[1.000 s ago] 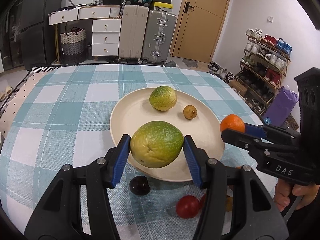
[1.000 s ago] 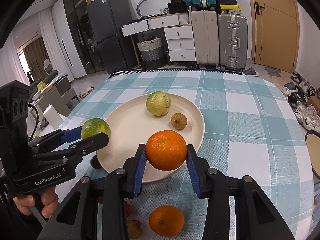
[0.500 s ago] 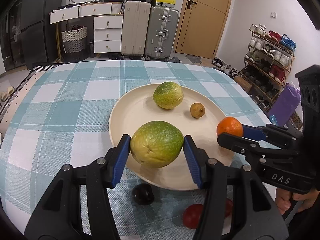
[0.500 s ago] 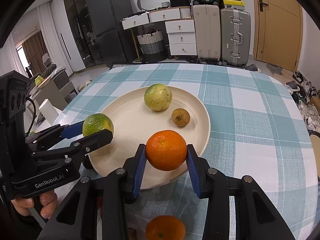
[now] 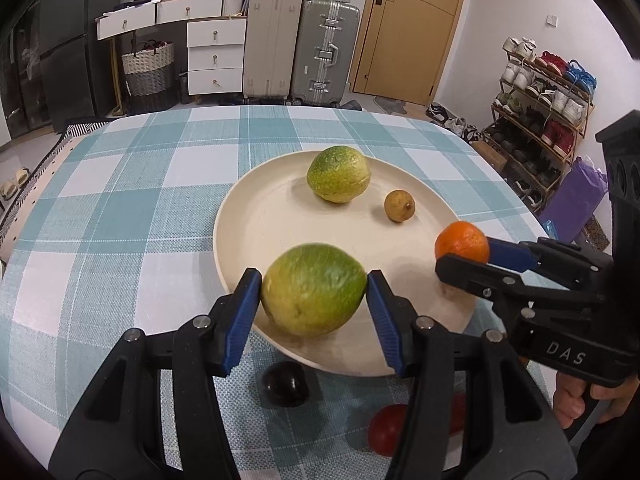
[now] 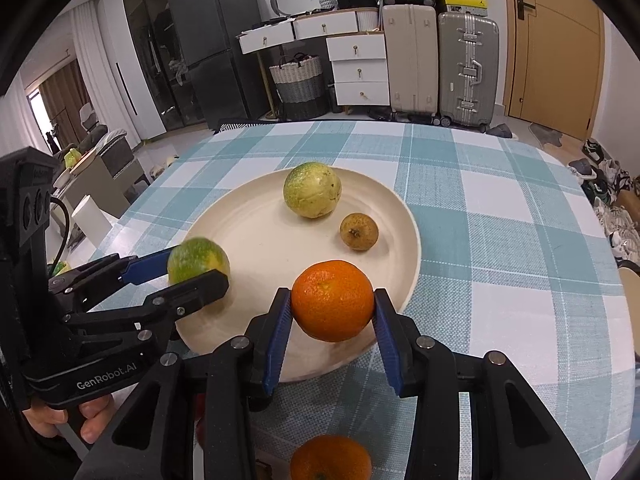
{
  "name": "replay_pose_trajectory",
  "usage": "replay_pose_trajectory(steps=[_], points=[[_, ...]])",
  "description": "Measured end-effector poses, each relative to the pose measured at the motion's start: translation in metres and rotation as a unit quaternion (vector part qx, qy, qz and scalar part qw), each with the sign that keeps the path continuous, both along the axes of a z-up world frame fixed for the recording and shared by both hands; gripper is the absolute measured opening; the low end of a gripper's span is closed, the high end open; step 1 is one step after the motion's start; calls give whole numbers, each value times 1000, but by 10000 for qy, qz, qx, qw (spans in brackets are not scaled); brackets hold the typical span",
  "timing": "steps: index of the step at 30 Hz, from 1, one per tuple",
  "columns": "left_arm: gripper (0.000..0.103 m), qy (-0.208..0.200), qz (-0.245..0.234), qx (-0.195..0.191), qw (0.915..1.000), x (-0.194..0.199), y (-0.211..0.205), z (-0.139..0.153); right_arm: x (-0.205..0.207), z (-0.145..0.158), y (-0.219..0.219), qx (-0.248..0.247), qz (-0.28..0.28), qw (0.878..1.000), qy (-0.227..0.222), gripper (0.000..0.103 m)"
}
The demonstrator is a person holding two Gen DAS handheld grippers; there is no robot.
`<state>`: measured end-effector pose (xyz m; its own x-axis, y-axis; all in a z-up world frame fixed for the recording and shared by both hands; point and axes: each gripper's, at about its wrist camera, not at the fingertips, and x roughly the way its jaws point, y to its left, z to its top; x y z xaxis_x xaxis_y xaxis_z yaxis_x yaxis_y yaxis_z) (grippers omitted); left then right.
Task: Organize fruits
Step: 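Carry both fruits onto the cream plate and open both tools, then withdraw both open tools from the plate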
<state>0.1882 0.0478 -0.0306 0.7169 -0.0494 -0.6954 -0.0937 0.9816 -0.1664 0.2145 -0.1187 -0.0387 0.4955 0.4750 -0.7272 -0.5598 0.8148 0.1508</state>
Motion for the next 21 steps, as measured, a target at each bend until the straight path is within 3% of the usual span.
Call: replay_pose_trajectory(steps=[4, 6, 7, 9, 10, 13, 16, 21], points=[[53, -115, 29, 42, 9999, -5, 0, 9, -2, 7, -6, 53, -71, 9999, -88, 47], [55, -132, 34, 52, 9999, -9, 1, 13, -6, 14, -9, 87, -96, 9997, -191, 56], [60, -156, 48, 58, 9999, -11, 1, 15, -7, 17, -11, 81, -102, 9996, -243, 59], [73, -209, 102, 80, 9997, -18, 3, 20, -11, 24, -15, 85, -127, 9993, -335, 82], [80, -237, 141, 98, 9996, -21, 4, 23, -14, 26, -17, 106, -130, 9991, -381, 86], [83, -318, 207, 118, 9992, -34, 7, 29, -19, 32, -23, 126, -156, 9987, -458, 87], [87, -314, 284, 144, 9990, -45, 11, 34, -21, 33, -29, 159, -258, 9986, -425, 94], [102, -359, 367, 81, 9986, -65, 18, 39, -25, 31, -37, 265, -211, 9991, -252, 103]])
